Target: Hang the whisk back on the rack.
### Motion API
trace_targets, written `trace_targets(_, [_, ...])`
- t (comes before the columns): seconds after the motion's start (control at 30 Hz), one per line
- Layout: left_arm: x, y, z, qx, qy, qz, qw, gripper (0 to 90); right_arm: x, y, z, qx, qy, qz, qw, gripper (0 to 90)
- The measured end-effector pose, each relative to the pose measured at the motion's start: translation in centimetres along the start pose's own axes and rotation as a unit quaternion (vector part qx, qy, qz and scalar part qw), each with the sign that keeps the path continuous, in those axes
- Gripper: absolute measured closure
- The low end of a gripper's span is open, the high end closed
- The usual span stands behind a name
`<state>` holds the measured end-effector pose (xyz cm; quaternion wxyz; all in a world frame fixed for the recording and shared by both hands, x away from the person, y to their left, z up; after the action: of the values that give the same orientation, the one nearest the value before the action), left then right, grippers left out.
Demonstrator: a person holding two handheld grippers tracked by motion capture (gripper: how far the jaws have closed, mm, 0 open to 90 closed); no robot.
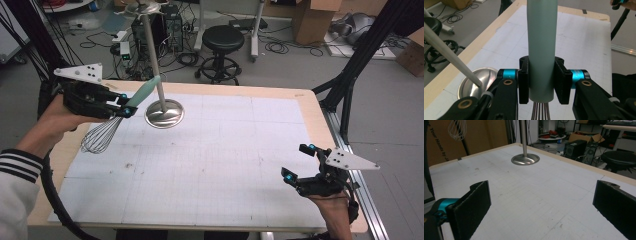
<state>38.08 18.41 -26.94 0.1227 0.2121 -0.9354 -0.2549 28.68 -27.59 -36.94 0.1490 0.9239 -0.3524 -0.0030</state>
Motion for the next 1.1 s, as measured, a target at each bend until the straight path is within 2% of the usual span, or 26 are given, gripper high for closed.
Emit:
trace_targets(0.37, [-1.9, 1.9, -0.6, 0.032, 0.024, -0.027, 0.9988, 69.5, 0.2, 0.0, 0.2, -0.001, -0.003, 0.002, 1.0, 0.3])
trace_targets(0.5, [-2.7, 2.7, -0.9, 0.051, 0.037, -0.039, 0.9973, 69.5, 0.1, 0.0, 0.3, -0.003, -0.004, 0.001, 1.0, 0.3])
trace_targets(0.63, [-3.6, 3.3, -0.8, 0.051, 0.047, -0.052, 0.9962, 69.5, 0.2, 0.0, 0.3, -0.004, -0.004, 0.002, 1.0, 0.4])
trace_targets(0.77, [-4.5, 4.2, -1.2, 0.066, 0.054, -0.063, 0.9944, 69.5, 0.2, 0.0, 0.3, -0.005, -0.004, 0.003, 1.0, 0.4])
trace_targets(0.93, [-5.3, 4.9, -1.8, 0.077, 0.057, -0.076, 0.9925, 69.5, 0.2, 0.0, 0.4, -0.005, -0.005, 0.005, 1.0, 0.4])
trace_targets(1.1, [-6.3, 5.4, -2.6, 0.091, 0.059, -0.094, 0.9896, 69.5, 0.3, 0.0, 0.5, -0.007, -0.007, 0.006, 0.9999, 0.4])
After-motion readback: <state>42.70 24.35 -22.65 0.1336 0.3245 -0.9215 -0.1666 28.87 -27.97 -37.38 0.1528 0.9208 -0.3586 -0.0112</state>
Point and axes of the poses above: each handheld gripper's, and its own axes: y roughly backward along the jaws, z roughly out of its underside, x roughly to its right, the point moved 8 cm from there along -y, roughly forward along the jaws, and after that the axes turned 9 degrees about y, right-handed, at the moved point
